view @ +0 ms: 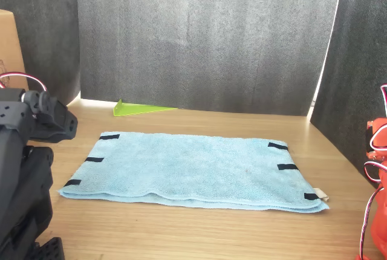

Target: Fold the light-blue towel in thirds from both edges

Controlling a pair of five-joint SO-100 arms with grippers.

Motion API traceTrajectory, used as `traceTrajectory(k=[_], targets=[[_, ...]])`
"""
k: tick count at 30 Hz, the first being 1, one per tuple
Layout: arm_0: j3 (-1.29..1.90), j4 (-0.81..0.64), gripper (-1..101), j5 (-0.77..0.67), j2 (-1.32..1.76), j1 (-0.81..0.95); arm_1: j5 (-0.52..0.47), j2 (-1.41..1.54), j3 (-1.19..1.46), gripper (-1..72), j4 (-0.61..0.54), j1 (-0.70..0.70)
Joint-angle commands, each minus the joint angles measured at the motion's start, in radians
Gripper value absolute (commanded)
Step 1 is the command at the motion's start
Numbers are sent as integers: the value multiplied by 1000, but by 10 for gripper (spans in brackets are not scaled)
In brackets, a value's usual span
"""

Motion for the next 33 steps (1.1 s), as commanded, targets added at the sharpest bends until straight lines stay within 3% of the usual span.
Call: traceTrajectory(k=[1,14,21,27,33], targets=[[3,3,-3,12,6,17,25,-2,-6,0,6,11],[-44,-5,-4,18,-28,44,-9,-46,-72,0,32,2],[-172,-118,-4,18,-353,66,-86,-669,-417,0,-28,17],[-360,-114,35,21,-686,91,-252,-1034,-713,0,69,144],[-448,-63,120,29,-816,92,-219,-1206,-836,89,155,324]])
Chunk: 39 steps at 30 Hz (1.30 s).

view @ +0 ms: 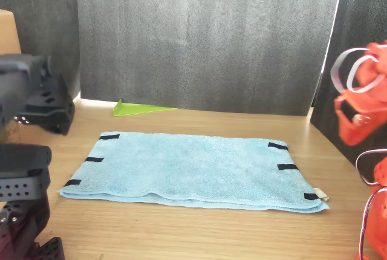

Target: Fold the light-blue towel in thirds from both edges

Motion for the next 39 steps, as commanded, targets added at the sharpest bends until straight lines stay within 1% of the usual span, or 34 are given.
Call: traceTrajectory(k=[1,3,6,10,14,18,28,39], targets=[[-51,38,124,20,-20,-2,38,-100,-74,97,48,86],[-43,48,136,25,-12,-3,54,-202,-106,104,54,98],[-25,54,147,37,-3,0,61,-314,-107,120,28,98],[-12,52,152,48,-2,15,63,-396,-91,117,-25,87],[-8,54,158,48,6,14,63,-405,-77,156,-37,124],[-5,48,159,41,2,8,75,-391,-95,179,-26,164],[-2,38,159,35,-6,8,101,-426,-112,208,-43,213],[12,43,160,38,32,12,101,-503,-112,210,-86,218]])
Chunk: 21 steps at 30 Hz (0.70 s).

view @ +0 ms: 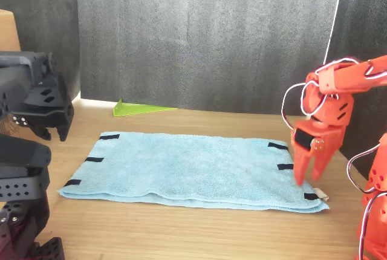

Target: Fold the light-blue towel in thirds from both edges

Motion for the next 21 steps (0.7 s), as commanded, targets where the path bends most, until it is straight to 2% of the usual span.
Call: traceTrajectory(k=[1,10,21], targets=[[2,12,160,14,37,14,3,-12,-28,210,-8,20],[25,8,188,28,26,-55,0,-92,-32,206,-48,32],[-155,71,267,71,-337,-124,-3,-103,-37,210,-44,34]])
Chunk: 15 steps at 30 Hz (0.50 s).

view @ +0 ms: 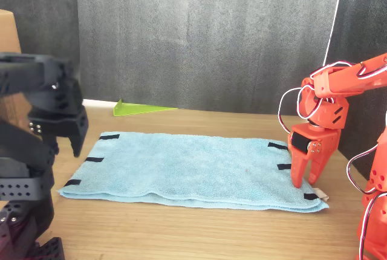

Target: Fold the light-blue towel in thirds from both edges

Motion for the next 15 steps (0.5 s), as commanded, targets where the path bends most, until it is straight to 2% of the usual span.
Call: traceTrajectory(k=[1,15], targets=[[-55,31,270,28,-43,11,11,-3,0,210,-26,21],[-213,57,268,14,-268,-46,9,3,9,208,-29,23]])
